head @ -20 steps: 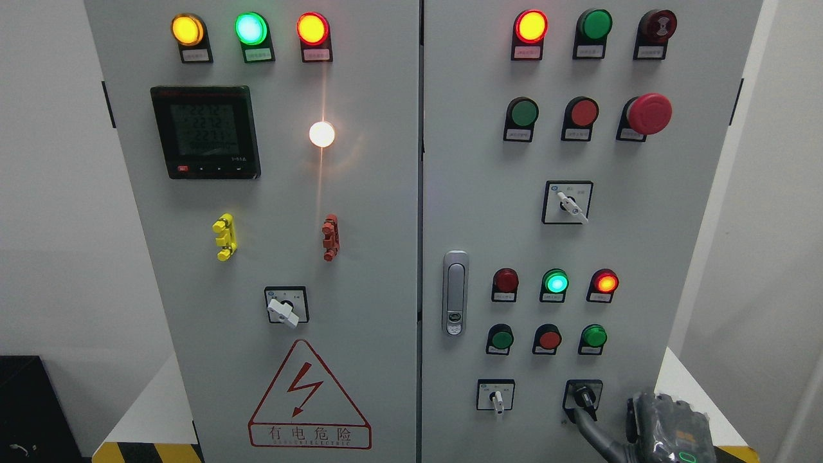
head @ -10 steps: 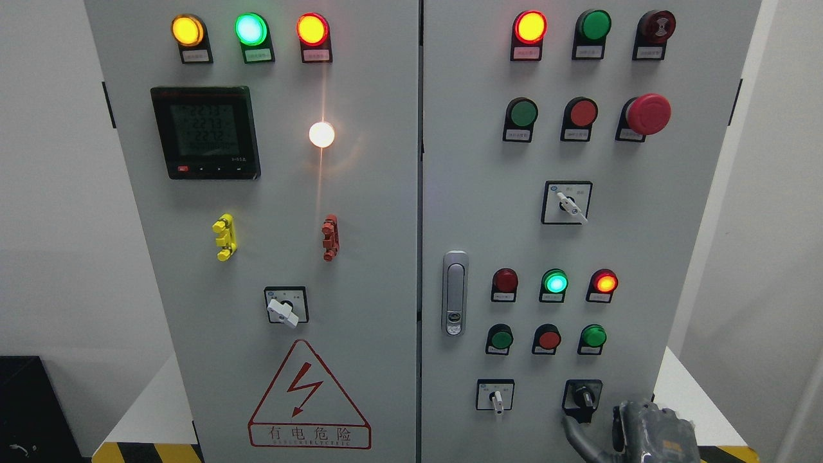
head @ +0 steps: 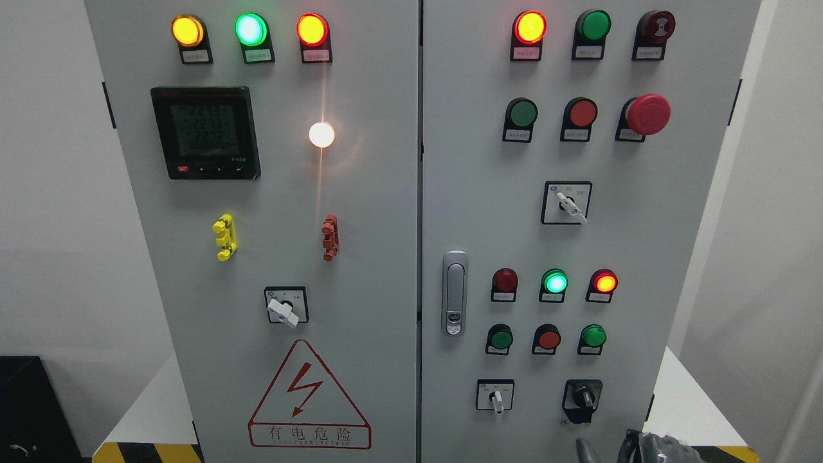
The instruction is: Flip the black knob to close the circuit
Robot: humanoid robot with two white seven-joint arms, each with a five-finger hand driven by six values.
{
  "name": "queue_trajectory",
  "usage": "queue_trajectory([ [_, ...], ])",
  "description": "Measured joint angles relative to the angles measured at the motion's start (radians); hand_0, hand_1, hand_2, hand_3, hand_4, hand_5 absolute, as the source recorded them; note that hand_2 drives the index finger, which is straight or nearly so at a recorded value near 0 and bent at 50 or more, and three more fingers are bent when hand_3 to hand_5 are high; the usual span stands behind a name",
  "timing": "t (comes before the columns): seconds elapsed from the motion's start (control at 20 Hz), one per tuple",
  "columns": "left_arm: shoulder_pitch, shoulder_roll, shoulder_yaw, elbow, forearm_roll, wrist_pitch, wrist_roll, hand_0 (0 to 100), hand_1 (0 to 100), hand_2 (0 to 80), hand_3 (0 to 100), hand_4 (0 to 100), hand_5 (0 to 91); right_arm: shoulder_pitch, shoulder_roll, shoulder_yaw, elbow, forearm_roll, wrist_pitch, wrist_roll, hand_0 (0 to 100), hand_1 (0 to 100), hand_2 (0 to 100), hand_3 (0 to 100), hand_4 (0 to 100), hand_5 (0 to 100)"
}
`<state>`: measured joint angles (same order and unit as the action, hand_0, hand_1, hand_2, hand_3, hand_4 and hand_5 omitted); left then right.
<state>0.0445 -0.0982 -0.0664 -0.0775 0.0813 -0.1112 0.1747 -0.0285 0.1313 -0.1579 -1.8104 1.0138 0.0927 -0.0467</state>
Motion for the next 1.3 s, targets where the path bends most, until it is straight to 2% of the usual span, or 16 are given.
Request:
queue_trajectory([
  [0.15, 0.0, 0.0, 0.0, 0.0, 0.0, 0.0, -0.001, 12, 56, 0.0, 0, 0, 0.0, 0.038, -0.001, 0.023, -0.024, -0.171, -0.018, -0.058, 0, 0, 35, 49, 52, 51],
  [0.25, 0.0, 0.0, 0.0, 0.0, 0.0, 0.0, -0.003, 12, 56, 0.0, 0, 0, 0.0, 0.069, -0.001, 0.047, -0.043, -0.289, -0.026, -0.078, 0, 0, 27, 41, 43, 43],
  [0.3, 0.0, 0.0, 0.0, 0.0, 0.0, 0.0, -0.004, 12, 56, 0.0, 0, 0, 0.0, 0.083, -0.002, 0.056, -0.053, -0.354, -0.029, -0.089, 0, 0, 25, 40, 42, 42],
  [0.55, 0.0, 0.0, 0.0, 0.0, 0.0, 0.0, -0.003, 12, 56, 0.0, 0, 0, 0.0, 0.169, -0.004, 0.095, -0.107, -0.64, -0.045, -0.106, 0, 0, 16, 34, 33, 28],
  [0.6, 0.0, 0.0, 0.0, 0.0, 0.0, 0.0, -0.002, 12, 56, 0.0, 0, 0, 0.0, 0.186, -0.004, 0.104, -0.117, -0.686, -0.058, -0.106, 0, 0, 16, 33, 32, 27],
  [0.7, 0.0, 0.0, 0.0, 0.0, 0.0, 0.0, -0.001, 12, 56, 0.0, 0, 0, 0.0, 0.219, -0.005, 0.122, -0.134, -0.759, -0.094, -0.111, 0, 0, 12, 27, 24, 19],
  [0.8, 0.0, 0.0, 0.0, 0.0, 0.0, 0.0, 0.0, 12, 56, 0.0, 0, 0, 0.0, 0.247, -0.007, 0.138, -0.149, -0.814, -0.127, -0.103, 0, 0, 8, 22, 18, 12],
  [0.95, 0.0, 0.0, 0.0, 0.0, 0.0, 0.0, 0.0, 12, 56, 0.0, 0, 0, 0.0, 0.282, -0.009, 0.16, -0.17, -0.877, -0.151, -0.064, 0, 0, 3, 14, 8, 1],
  [1.1, 0.0, 0.0, 0.0, 0.0, 0.0, 0.0, 0.0, 12, 56, 0.0, 0, 0, 0.0, 0.305, -0.01, 0.176, -0.189, -0.933, -0.162, -0.034, 0, 0, 1, 10, 4, 0],
  [1.3, 0.0, 0.0, 0.0, 0.0, 0.0, 0.0, 0.0, 12, 56, 0.0, 0, 0, 0.0, 0.329, -0.011, 0.192, -0.211, -0.974, -0.179, -0.022, 0, 0, 0, 7, 2, 0],
])
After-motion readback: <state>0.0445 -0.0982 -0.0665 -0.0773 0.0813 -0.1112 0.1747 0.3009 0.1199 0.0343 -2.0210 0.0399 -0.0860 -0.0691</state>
